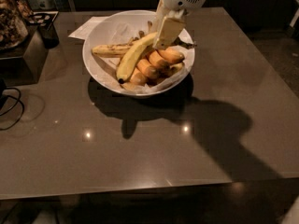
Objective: Pick banana from white bowl
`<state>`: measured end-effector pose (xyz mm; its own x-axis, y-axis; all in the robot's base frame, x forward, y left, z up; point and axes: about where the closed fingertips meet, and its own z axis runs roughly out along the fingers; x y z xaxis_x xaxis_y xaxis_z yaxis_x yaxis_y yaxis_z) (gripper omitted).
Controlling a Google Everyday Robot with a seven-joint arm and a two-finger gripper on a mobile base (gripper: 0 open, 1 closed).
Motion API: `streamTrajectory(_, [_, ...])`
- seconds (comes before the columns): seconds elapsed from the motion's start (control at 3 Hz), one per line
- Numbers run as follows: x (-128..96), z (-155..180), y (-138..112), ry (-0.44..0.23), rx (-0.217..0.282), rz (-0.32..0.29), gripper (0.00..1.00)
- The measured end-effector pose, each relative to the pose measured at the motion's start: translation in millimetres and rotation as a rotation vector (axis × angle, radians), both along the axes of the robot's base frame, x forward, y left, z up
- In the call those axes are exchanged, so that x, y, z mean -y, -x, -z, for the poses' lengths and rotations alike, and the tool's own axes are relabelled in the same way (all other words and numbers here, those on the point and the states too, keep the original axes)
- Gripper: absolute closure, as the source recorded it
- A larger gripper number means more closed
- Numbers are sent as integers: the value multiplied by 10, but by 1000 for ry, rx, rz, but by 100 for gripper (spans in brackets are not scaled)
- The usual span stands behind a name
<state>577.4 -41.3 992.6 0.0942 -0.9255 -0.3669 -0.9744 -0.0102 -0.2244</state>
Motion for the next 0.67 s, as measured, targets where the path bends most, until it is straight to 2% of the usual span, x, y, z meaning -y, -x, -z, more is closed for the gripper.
streamTrajectory(0.33, [-2,-8,2,-1,3,-1,100])
streamTrajectory(0.67, [-186,-145,-16,8,28,-6,100])
